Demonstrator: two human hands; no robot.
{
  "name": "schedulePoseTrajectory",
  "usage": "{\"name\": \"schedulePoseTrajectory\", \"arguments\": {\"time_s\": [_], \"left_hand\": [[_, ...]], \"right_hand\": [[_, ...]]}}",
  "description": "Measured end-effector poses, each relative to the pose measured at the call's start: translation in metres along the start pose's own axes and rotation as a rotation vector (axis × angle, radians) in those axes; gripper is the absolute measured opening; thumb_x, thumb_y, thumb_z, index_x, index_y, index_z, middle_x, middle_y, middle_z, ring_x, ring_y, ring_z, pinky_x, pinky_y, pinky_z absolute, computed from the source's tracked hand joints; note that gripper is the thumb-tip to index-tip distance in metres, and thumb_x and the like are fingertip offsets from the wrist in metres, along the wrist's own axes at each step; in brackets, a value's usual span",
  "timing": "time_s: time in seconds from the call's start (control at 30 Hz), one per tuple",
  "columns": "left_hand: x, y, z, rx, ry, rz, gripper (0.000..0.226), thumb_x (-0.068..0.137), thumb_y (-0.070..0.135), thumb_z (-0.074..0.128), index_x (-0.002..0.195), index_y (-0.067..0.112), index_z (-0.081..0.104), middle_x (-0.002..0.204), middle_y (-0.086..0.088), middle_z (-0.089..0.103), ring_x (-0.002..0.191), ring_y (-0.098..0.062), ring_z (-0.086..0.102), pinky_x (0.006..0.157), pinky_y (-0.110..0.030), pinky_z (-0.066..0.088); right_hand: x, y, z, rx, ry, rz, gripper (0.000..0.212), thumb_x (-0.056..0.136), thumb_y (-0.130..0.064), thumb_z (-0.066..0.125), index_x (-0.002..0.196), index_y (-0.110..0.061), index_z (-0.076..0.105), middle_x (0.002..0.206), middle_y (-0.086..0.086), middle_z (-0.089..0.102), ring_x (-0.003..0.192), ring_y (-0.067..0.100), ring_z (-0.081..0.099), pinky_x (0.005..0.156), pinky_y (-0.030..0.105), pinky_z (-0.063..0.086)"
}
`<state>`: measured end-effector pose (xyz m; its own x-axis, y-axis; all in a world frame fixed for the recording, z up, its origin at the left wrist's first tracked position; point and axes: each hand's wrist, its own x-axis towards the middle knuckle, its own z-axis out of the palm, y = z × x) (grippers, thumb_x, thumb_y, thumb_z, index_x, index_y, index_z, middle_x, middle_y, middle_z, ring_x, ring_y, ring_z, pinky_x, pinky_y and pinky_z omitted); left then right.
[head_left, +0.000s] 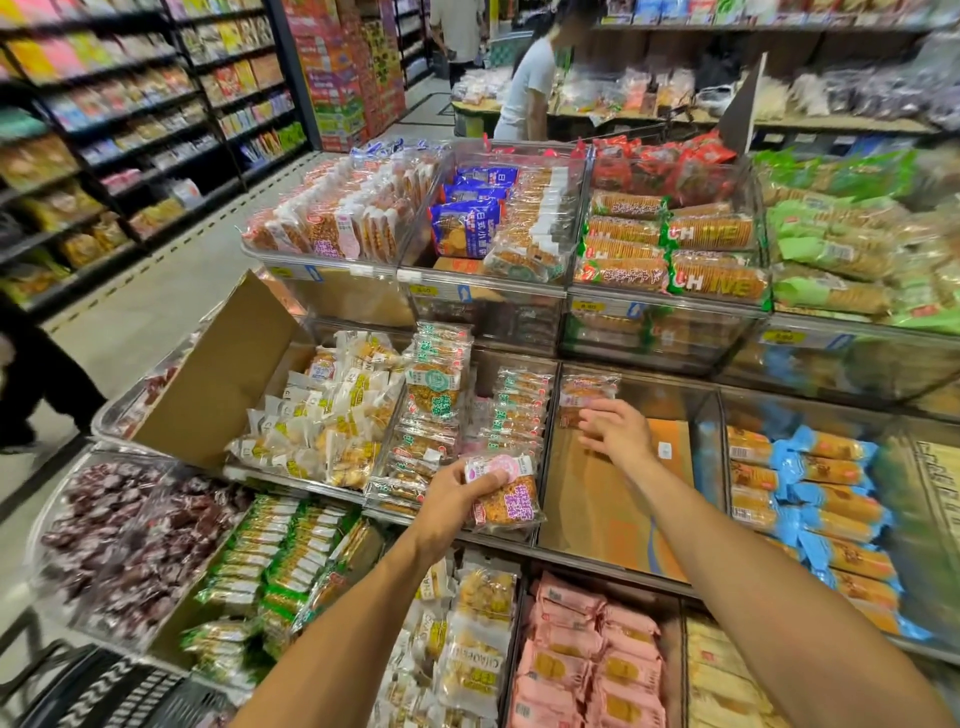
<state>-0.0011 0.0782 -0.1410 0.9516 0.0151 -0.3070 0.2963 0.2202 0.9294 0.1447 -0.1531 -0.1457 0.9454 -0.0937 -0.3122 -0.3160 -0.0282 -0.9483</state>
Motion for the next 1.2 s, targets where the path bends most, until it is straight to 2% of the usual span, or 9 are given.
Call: {"name": "schedulePoseTrajectory", "arguments": {"time_s": [0.2, 0.3, 0.4, 0.6, 0.7, 0.8, 0.87, 1.0, 1.2], "left_hand": [[0.003, -0.002, -0.001, -0.013, 0.003, -0.007, 0.043, 0.089, 0.026, 0.079, 0.124, 0.004, 0.067, 0.112, -0.022, 0.076, 0.093, -0.035, 0.074, 0.079, -0.040, 0.062], [0.003, -0.002, 0.001, -0.019, 0.001, -0.010, 0.039, 0.092, 0.021, 0.077, 0.125, 0.003, 0.066, 0.110, -0.022, 0.076, 0.090, -0.032, 0.075, 0.071, -0.035, 0.062], [0.003, -0.002, 0.001, -0.024, 0.002, -0.009, 0.039, 0.093, 0.021, 0.076, 0.126, 0.004, 0.066, 0.110, -0.021, 0.077, 0.090, -0.032, 0.076, 0.072, -0.035, 0.062], [0.004, -0.004, 0.001, -0.029, 0.001, -0.006, 0.041, 0.092, 0.020, 0.078, 0.126, 0.001, 0.065, 0.108, -0.022, 0.077, 0.088, -0.033, 0.076, 0.073, -0.038, 0.064], [0.004, -0.004, 0.001, -0.039, 0.000, -0.002, 0.045, 0.089, 0.024, 0.080, 0.127, 0.004, 0.065, 0.110, -0.023, 0.076, 0.090, -0.036, 0.075, 0.073, -0.040, 0.065], [0.003, -0.002, 0.001, -0.032, 0.001, -0.003, 0.047, 0.088, 0.026, 0.080, 0.127, 0.004, 0.065, 0.110, -0.022, 0.076, 0.090, -0.036, 0.075, 0.072, -0.039, 0.064], [0.001, -0.003, 0.002, -0.036, -0.006, 0.009, 0.045, 0.090, 0.025, 0.079, 0.127, 0.004, 0.065, 0.112, -0.021, 0.076, 0.092, -0.035, 0.075, 0.073, -0.038, 0.064], [-0.001, 0.001, 0.001, -0.037, -0.018, 0.038, 0.046, 0.089, 0.022, 0.080, 0.130, 0.006, 0.064, 0.116, -0.018, 0.076, 0.099, -0.037, 0.075, 0.081, -0.042, 0.063], [-0.003, 0.000, 0.000, 0.029, -0.027, 0.027, 0.044, 0.089, 0.031, 0.076, 0.125, 0.007, 0.066, 0.112, -0.017, 0.077, 0.093, -0.033, 0.075, 0.079, -0.044, 0.062]], "right_hand": [[-0.004, 0.003, -0.004, -0.076, -0.067, -0.088, 0.029, 0.104, -0.005, 0.060, 0.131, -0.013, 0.068, 0.116, 0.007, 0.076, 0.090, 0.018, 0.074, 0.066, 0.025, 0.063], [0.000, -0.003, 0.000, -0.183, -0.169, -0.086, 0.049, 0.105, -0.003, 0.058, 0.150, -0.021, 0.054, 0.125, 0.003, 0.071, 0.091, 0.018, 0.071, 0.066, 0.026, 0.062], [-0.001, -0.008, 0.010, -0.204, -0.216, -0.019, 0.058, 0.103, 0.002, 0.057, 0.155, -0.023, 0.048, 0.128, 0.001, 0.068, 0.093, 0.017, 0.070, 0.065, 0.027, 0.061], [-0.017, -0.004, 0.004, -0.182, -0.132, -0.099, 0.023, 0.105, -0.002, 0.056, 0.124, -0.006, 0.068, 0.104, 0.010, 0.075, 0.076, 0.017, 0.069, 0.057, 0.024, 0.057], [-0.029, 0.005, -0.002, -0.267, -0.121, -0.114, 0.016, 0.105, -0.006, 0.058, 0.109, -0.012, 0.072, 0.094, 0.011, 0.076, 0.065, 0.013, 0.066, 0.050, 0.022, 0.050], [-0.039, 0.007, -0.009, -0.311, -0.085, -0.121, 0.011, 0.103, -0.010, 0.063, 0.104, -0.019, 0.069, 0.101, 0.011, 0.074, 0.071, 0.014, 0.068, 0.057, 0.026, 0.053], [-0.049, 0.002, -0.010, -0.287, -0.161, -0.106, 0.002, 0.101, -0.018, 0.067, 0.101, -0.017, 0.069, 0.100, 0.015, 0.075, 0.068, 0.014, 0.067, 0.056, 0.026, 0.053], [-0.088, 0.001, 0.009, -0.446, -0.498, -0.107, 0.027, 0.091, -0.043, 0.077, 0.105, -0.020, 0.072, 0.088, -0.004, 0.079, 0.068, 0.007, 0.068, 0.053, 0.019, 0.046], [-0.091, 0.009, 0.012, -0.396, -0.496, -0.047, 0.024, 0.087, -0.040, 0.082, 0.096, -0.019, 0.075, 0.076, -0.005, 0.070, 0.065, 0.009, 0.054, 0.052, 0.021, 0.037]]}}
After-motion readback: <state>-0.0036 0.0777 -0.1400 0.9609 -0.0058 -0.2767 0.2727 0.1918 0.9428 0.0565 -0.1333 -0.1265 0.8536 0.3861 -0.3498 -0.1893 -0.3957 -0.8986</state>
